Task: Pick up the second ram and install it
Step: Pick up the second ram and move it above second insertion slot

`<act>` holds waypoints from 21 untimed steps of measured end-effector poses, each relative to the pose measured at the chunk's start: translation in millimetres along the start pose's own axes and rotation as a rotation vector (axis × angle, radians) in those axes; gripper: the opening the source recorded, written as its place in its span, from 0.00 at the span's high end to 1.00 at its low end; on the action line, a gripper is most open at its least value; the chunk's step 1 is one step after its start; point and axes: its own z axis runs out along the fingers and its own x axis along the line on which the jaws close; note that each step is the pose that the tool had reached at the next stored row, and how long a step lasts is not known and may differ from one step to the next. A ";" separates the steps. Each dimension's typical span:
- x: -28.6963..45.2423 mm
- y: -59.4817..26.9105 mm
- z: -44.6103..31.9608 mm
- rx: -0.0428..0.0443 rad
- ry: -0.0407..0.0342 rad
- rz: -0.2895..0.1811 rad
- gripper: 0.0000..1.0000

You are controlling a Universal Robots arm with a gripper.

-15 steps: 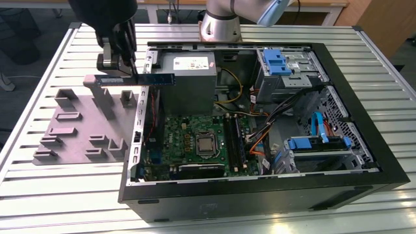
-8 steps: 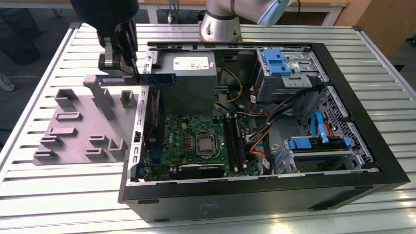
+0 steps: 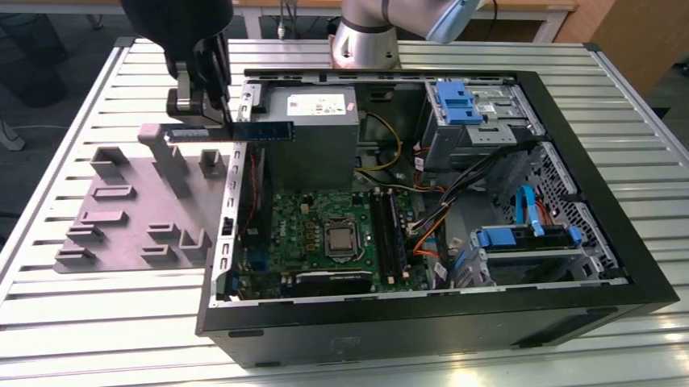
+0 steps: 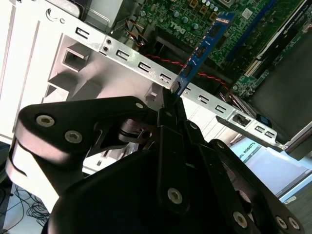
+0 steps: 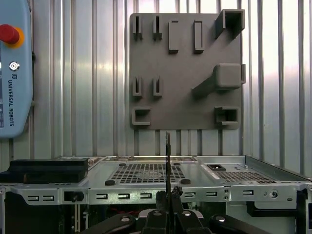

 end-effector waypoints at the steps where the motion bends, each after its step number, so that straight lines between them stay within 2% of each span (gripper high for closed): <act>1: 0.0 -0.3 0.0 -0.0001 0.0000 0.000 0.86; 21: -0.2 -7.4 0.0 0.0000 0.0000 0.000 0.86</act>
